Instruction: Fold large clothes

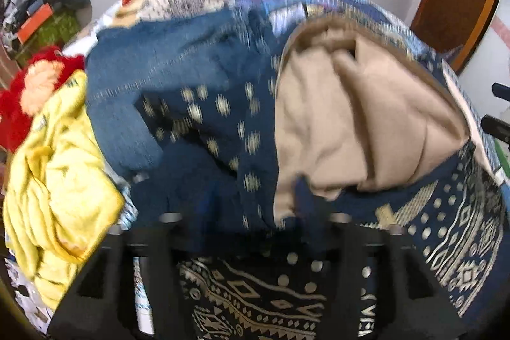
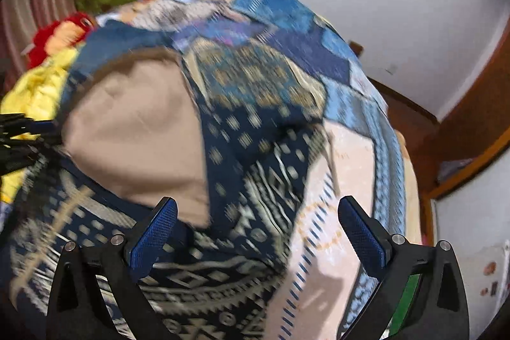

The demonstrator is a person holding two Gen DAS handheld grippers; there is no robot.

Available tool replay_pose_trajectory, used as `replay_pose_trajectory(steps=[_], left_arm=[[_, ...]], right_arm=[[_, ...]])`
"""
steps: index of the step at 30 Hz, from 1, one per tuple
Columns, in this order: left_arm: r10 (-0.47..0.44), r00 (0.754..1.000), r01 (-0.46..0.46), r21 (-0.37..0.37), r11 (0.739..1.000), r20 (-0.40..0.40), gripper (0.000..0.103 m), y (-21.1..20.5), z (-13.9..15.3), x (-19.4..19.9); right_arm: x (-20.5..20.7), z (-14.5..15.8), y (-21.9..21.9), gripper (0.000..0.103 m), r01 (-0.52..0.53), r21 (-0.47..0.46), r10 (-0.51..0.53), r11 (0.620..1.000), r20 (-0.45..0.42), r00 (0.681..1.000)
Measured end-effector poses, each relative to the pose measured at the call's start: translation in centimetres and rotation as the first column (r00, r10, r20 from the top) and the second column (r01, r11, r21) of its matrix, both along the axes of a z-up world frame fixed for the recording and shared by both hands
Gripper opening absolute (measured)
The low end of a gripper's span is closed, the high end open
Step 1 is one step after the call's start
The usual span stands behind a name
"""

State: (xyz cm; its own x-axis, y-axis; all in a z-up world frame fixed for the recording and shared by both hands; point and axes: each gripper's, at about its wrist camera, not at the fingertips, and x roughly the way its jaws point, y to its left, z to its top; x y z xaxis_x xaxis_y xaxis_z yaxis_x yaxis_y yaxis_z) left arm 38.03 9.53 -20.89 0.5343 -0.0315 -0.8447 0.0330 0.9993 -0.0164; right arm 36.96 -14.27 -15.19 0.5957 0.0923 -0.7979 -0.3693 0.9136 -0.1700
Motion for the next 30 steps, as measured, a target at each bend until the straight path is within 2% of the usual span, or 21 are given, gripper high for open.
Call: replay_pose_trajectory(steps=[5,8,10,12,13,15,16,18,19,21,22,23,24,26,30], left_arm=[[0.000,1.000,0.002,-0.057,0.998,0.027,0.062,0.6,2.0,3.3],[0.005,1.000,-0.004,-0.058,0.998,0.021,0.062,0.8,1.9,5.9],[0.005,1.000,-0.004,-0.081,0.997,0.010,0.062,1.0,1.4,7.7],[0.002,1.000,-0.002,-0.114,0.994,-0.004,0.062,1.0,0.6,9.2],[-0.002,1.000,0.001,-0.123,0.992,-0.008,0.062,0.9,0.3,10.0],[-0.010,1.000,0.009,-0.125,0.992,-0.005,0.062,0.5,-0.2,11.2],[-0.015,1.000,0.014,-0.123,0.992,-0.002,0.061,0.3,-0.4,11.6],[-0.034,0.999,0.035,-0.134,0.990,0.010,0.061,-0.1,-0.6,12.3],[-0.042,0.999,0.044,-0.140,0.989,0.017,0.058,-0.3,-0.6,12.5],[-0.063,0.997,0.068,-0.152,0.986,0.036,0.042,-0.7,-0.5,12.7],[-0.078,0.996,0.084,-0.157,0.984,0.043,0.026,-1.0,-0.4,12.7],[-0.089,0.995,0.096,-0.159,0.983,0.049,0.015,-1.2,-0.3,12.8],[-0.104,0.993,0.112,-0.149,0.982,0.062,0.014,-1.5,-0.1,12.7],[-0.128,0.989,0.136,-0.109,0.985,0.080,0.006,-2.0,0.5,12.2],[-0.172,0.977,0.185,-0.105,0.977,0.128,0.005,-2.3,2.9,9.6]], right_arm=[[3.5,0.7,3.0,0.100,-0.046,0.080,0.046,0.996,-0.001,0.999],[6.1,0.1,4.1,0.100,-0.039,0.131,0.043,0.991,-0.029,0.999],[8.3,-0.8,5.0,0.095,-0.034,0.165,0.044,0.986,-0.059,0.997],[9.5,-1.6,5.6,0.079,-0.030,0.176,0.047,0.984,-0.091,0.995],[10.7,-2.3,6.0,0.074,-0.022,0.175,0.043,0.984,-0.115,0.992],[12.1,-3.4,6.5,0.058,-0.012,0.175,0.038,0.984,-0.147,0.988],[12.8,-3.9,6.6,0.055,-0.009,0.180,0.039,0.984,-0.164,0.986],[13.5,-4.7,6.6,0.036,-0.013,0.194,0.050,0.981,-0.190,0.981],[13.7,-5.0,6.7,0.032,-0.017,0.204,0.058,0.979,-0.198,0.979],[13.7,-5.2,6.9,0.016,-0.036,0.216,0.076,0.976,-0.181,0.981],[13.6,-5.1,7.0,0.014,-0.046,0.213,0.083,0.976,-0.169,0.982],[13.3,-5.0,7.1,0.012,-0.053,0.210,0.087,0.976,-0.153,0.984],[12.8,-4.6,7.3,0.009,-0.064,0.203,0.092,0.977,-0.130,0.987],[12.1,-3.9,7.5,0.008,-0.077,0.202,0.100,0.976,-0.106,0.989],[9.3,-1.5,7.3,0.007,-0.106,0.228,0.124,0.968,-0.064,0.990]])
